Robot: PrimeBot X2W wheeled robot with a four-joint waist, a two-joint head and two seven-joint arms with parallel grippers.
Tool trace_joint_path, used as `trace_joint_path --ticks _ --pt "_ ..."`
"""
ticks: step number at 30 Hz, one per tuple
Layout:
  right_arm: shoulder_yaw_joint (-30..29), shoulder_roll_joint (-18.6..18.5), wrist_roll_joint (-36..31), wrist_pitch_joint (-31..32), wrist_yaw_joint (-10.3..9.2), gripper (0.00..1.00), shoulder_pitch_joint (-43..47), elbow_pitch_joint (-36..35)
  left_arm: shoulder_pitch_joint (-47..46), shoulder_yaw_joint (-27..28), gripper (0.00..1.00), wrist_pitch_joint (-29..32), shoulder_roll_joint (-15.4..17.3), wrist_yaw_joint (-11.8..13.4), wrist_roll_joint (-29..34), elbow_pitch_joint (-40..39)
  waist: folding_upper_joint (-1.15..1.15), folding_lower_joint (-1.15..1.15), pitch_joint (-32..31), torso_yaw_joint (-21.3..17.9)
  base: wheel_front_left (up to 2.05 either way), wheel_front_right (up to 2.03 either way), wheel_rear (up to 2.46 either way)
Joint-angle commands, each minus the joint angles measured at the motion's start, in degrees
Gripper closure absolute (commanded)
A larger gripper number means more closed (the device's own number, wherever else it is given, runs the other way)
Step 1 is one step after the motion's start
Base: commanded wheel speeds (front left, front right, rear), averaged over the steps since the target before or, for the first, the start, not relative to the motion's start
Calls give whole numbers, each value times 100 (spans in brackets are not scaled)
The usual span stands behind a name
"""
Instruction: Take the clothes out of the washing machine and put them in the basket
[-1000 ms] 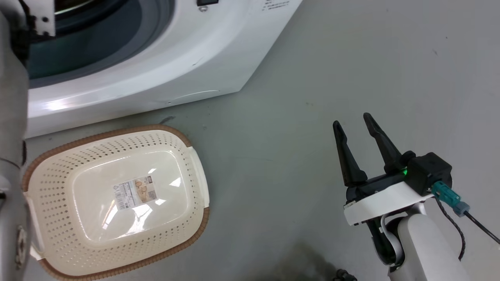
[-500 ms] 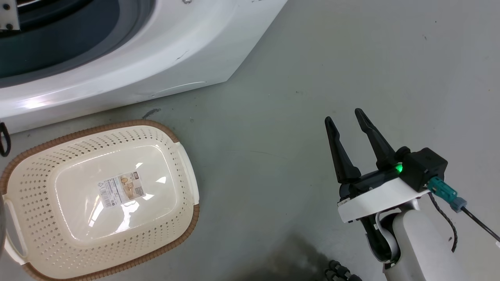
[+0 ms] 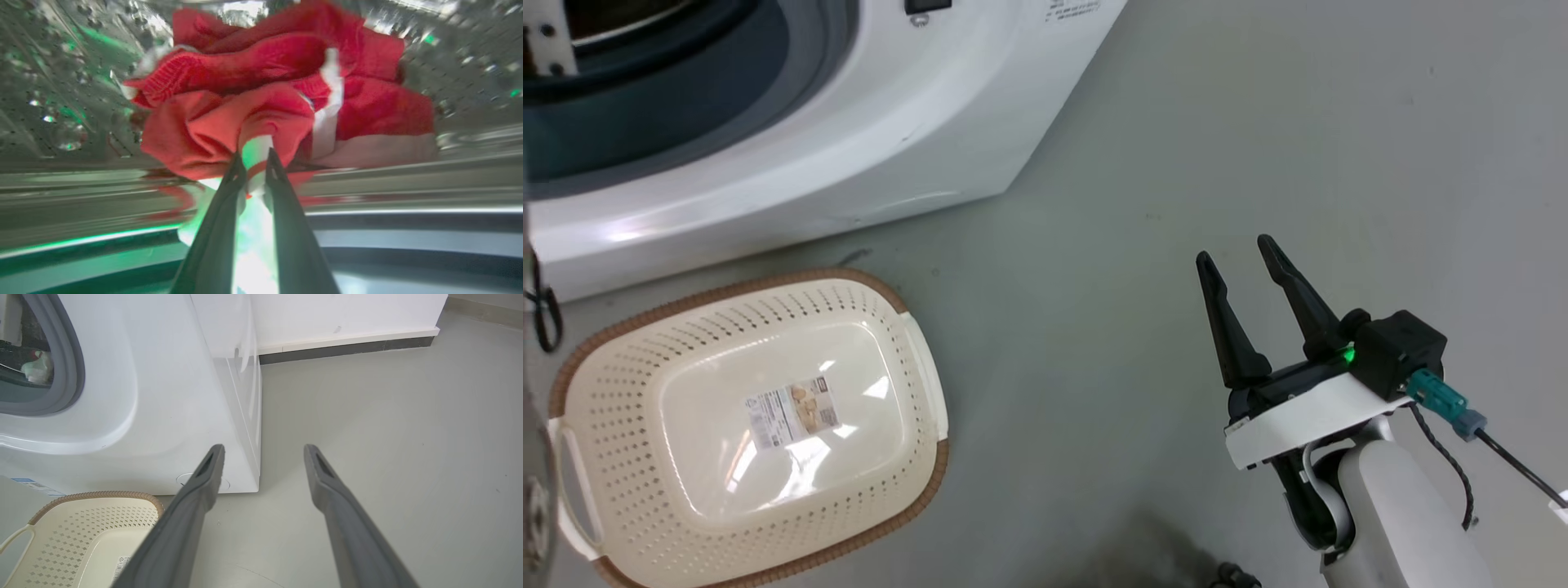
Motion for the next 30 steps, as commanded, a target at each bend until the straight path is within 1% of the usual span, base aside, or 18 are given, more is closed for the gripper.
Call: trace_joint_path --ticks 1,5,11,12,19,24,26,30 --pt "-13 9 -28 -12 -4 0 34 48 226 45 100 -241 -41 64 -58 -81 0 -1 -231 45 0 0 0" --pt "-91 8 -135 -12 -3 0 210 173 827 177 100 -1081 -184 91 -299 -250 0 -1 -752 156 0 0 0" --pt "-296 7 -317 -11 -4 0 529 332 1750 319 100 -2414 -514 31 -624 -342 0 -1 -1565 405 0 0 0" --pt "-337 6 -348 -12 -3 0 587 363 1881 372 100 -2638 -573 53 -710 -346 0 -1 -1696 452 0 0 0" --pt "-510 7 -547 -12 -3 0 979 505 2601 408 100 -3750 -939 -64 -947 -303 0 -1 -2420 749 0 0 0" --pt "-639 7 -629 16 -3 0 1224 535 2958 440 100 -4198 -1182 -151 -1101 -441 0 -1 -2775 937 0 0 0" --pt "-670 7 -652 41 -3 0 1313 503 3054 441 100 -4274 -1215 -238 -1158 -544 0 -1 -2888 1002 0 0 0" --pt "-721 7 -687 132 -4 0 1474 404 3342 390 100 -4343 -1374 -312 -1178 -969 0 -1 -3039 1128 0 0 0"
